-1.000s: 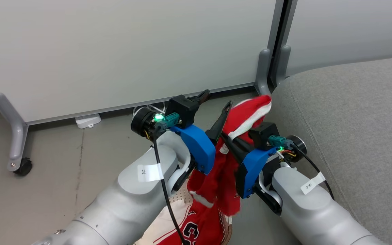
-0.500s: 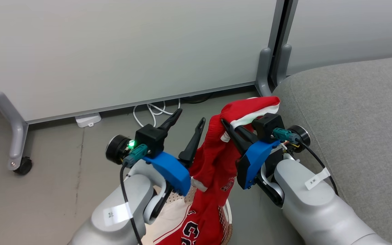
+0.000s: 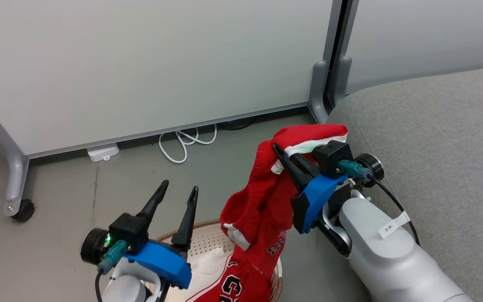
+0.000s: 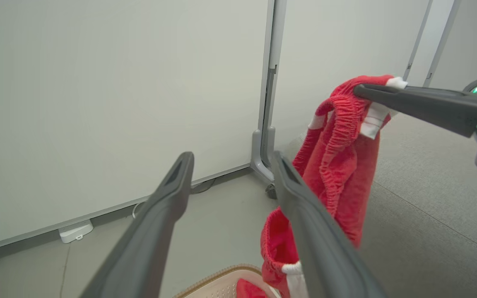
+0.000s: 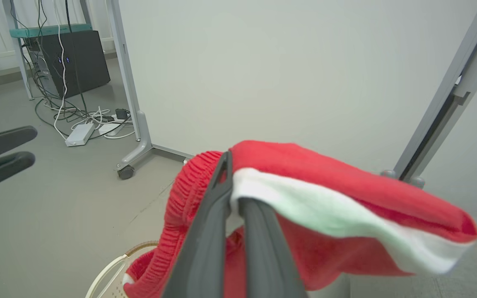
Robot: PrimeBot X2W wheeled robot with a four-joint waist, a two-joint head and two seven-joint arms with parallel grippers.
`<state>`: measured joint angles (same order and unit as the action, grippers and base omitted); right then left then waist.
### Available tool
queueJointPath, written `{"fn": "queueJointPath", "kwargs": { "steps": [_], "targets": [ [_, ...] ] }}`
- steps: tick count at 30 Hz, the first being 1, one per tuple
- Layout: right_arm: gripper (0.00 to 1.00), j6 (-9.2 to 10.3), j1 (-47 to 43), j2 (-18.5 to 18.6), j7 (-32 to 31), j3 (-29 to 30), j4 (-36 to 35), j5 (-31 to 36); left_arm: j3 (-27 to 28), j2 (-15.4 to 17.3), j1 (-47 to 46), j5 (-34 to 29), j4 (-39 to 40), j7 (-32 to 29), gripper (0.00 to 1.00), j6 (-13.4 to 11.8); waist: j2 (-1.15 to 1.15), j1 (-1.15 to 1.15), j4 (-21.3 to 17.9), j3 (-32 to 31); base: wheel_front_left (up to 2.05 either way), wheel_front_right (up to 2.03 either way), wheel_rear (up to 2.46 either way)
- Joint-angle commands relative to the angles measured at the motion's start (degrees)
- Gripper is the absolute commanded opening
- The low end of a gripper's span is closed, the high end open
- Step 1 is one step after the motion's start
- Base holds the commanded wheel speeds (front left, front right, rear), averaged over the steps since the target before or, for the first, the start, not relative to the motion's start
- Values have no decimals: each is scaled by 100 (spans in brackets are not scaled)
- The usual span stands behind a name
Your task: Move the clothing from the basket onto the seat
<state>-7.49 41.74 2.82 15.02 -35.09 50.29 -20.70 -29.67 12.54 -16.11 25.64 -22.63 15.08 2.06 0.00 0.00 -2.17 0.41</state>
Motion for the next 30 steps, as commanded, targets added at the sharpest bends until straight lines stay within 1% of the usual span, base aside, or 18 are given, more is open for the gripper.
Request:
{"fn": "queueJointPath", "kwargs": {
  "steps": [1, 8, 17, 23, 30],
  "targets": [
    [0, -1, -99, 12, 20, 35, -45, 32, 164, 27, 219, -103, 84, 14, 100, 23, 0, 0, -8, -7, 0, 0, 0],
    [0, -1, -179, 12, 20, 177, -125, 152, 801, -110, 757, -410, 284, 14, 100, 155, 0, 0, -25, -20, 0, 0, 0],
    [0, -1, -273, 12, 20, 272, -146, 207, 1177, -326, 913, -725, 209, 14, 100, 350, 0, 0, -76, -45, 0, 0, 0],
    [0, -1, -262, 15, 19, 287, -140, 204, 1245, -482, 866, -868, 113, 14, 100, 453, 0, 0, -306, -26, 0, 0, 0],
    [0, -1, -221, 22, 19, 275, -165, 202, 1303, -554, 776, -963, 69, 14, 100, 507, 0, 0, -785, 28, 0, 0, 0]
  ]
}}
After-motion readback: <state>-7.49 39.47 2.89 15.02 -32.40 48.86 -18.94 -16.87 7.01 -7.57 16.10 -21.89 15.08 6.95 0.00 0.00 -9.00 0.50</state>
